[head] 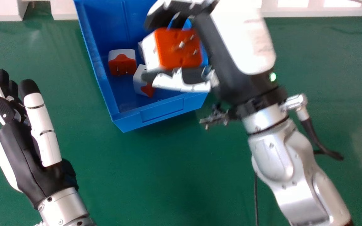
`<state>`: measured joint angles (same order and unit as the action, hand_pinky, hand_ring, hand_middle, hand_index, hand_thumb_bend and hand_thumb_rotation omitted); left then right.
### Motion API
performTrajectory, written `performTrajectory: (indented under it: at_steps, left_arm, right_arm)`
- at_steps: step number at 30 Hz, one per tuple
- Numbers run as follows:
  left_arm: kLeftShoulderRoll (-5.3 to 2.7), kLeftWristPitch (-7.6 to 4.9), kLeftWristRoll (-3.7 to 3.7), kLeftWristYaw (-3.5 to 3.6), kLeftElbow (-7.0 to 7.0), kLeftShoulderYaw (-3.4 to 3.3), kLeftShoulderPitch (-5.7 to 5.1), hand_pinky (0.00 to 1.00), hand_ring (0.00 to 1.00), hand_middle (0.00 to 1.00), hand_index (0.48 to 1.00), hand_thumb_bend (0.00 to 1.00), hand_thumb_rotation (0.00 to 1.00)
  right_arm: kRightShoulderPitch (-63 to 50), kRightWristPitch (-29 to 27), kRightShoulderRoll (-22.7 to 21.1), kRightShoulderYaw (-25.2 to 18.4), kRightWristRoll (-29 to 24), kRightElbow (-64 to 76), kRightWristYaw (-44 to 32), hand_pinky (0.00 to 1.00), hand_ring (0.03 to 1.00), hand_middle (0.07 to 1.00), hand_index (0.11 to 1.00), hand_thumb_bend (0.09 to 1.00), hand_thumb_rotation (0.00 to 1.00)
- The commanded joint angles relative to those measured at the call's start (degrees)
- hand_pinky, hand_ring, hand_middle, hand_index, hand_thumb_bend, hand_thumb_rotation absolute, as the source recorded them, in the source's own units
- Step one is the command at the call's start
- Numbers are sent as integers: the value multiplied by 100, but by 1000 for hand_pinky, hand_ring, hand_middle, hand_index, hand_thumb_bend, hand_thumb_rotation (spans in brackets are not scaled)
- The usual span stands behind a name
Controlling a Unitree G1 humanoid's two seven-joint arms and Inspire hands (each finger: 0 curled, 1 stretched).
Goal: Pick all objects and put in blue box
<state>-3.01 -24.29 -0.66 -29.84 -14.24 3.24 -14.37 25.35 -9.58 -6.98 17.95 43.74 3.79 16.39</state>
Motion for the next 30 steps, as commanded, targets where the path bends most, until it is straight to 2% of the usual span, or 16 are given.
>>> performTrajectory:
  at_steps: [1,4,9,11,14,17,19,21,23,27,30]
  left_arm:
    - [-559,-53,-16,4,-73,39,52,973,996,990,987,516,789]
    - [-559,-67,-33,17,-88,59,50,970,993,989,987,511,794]
    - [-566,-107,100,-46,-61,114,5,963,986,983,980,493,812]
    - [-570,-101,136,-57,-70,155,-28,952,979,975,973,493,815]
    - [-550,-97,104,-10,-99,234,-87,927,961,960,955,502,809]
    - [-540,-158,107,19,-104,295,-141,927,962,964,957,502,800]
    - [-531,-172,101,23,-101,302,-158,928,964,966,958,497,798]
    - [-532,-167,83,25,-97,298,-159,931,967,968,957,486,797]
    - [-522,-160,54,45,-88,295,-150,933,970,970,959,483,794]
    - [-503,-178,33,101,-70,294,-158,947,978,980,968,499,796]
    - [-515,-207,-9,142,-64,284,-177,950,980,981,970,503,800]
  right_arm:
    - [645,-95,110,-101,29,-629,374,307,412,502,509,496,0]
    - [1325,-223,150,-55,10,-1781,768,305,415,510,507,495,0]
    - [2678,-631,458,225,-52,-4518,1374,305,413,497,526,494,0]
    - [3000,-663,556,374,1,-5257,1381,310,421,499,525,494,0]
    - [3379,-718,657,568,-29,-6112,1155,322,434,505,523,494,0]
    - [3570,-629,641,868,67,-6510,748,331,450,525,519,495,0]
    - [3641,-470,577,1119,205,-6561,370,412,533,596,511,503,43]
    - [3679,-286,539,1286,290,-6521,1,564,718,787,686,727,58]
    - [3671,-182,498,1384,299,-6421,-360,676,851,909,775,839,139]
    - [3574,-78,437,1458,283,-6171,-681,927,981,992,869,925,269]
    - [3467,-36,394,1491,322,-5960,-507,985,996,999,938,931,324]
